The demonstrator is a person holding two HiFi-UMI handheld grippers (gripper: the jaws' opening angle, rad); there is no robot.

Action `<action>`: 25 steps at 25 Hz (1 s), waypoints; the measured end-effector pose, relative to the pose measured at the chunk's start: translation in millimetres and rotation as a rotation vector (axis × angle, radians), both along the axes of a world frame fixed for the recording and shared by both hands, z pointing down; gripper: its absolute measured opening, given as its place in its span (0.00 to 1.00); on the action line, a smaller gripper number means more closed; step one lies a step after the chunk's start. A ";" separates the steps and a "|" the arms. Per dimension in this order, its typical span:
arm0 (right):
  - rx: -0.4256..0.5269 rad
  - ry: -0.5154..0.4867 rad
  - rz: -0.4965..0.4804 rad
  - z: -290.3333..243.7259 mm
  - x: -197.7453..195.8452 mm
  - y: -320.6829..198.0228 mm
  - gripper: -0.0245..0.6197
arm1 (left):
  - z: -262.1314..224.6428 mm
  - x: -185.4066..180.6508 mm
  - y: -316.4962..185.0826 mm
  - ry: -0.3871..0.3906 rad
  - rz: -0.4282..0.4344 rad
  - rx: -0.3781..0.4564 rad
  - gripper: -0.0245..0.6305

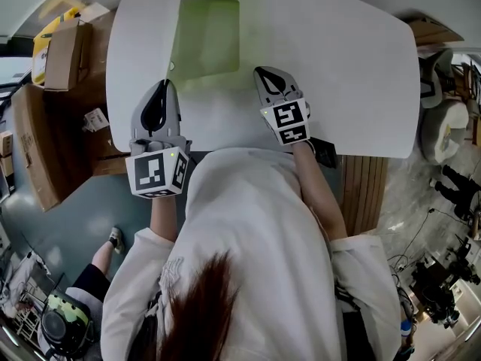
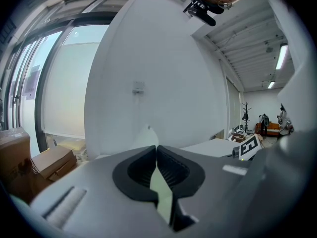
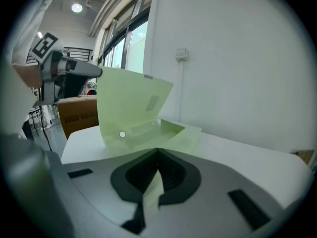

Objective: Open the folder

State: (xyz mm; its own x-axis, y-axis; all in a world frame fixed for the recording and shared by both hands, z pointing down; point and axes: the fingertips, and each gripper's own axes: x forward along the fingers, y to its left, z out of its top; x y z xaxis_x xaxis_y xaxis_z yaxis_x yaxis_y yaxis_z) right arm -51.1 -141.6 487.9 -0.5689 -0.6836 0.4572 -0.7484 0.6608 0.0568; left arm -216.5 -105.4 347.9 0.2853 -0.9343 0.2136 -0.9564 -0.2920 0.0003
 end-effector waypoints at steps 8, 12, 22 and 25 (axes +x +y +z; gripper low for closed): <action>0.053 -0.058 0.022 -36.3 -1.7 5.2 0.04 | 1.9 7.1 -1.0 -0.031 0.034 -0.008 0.06; 0.097 -0.048 0.021 -54.6 -0.3 11.5 0.04 | 3.4 17.1 0.0 -0.036 0.073 -0.023 0.07; 0.114 -0.086 0.054 -76.8 16.8 22.6 0.04 | 11.7 38.4 1.9 -0.070 0.100 -0.048 0.09; 0.118 -0.088 0.044 -82.5 25.9 27.3 0.04 | 15.1 50.5 2.0 -0.079 0.109 -0.061 0.10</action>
State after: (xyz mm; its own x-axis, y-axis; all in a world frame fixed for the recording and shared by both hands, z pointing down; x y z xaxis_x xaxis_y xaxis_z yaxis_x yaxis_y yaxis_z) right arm -25.2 -114.3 405.4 -0.5717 -0.7547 0.3218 -0.7819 0.6200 0.0650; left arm -166.0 -103.4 363.0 0.3646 -0.8831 0.2951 -0.9167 -0.3961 -0.0526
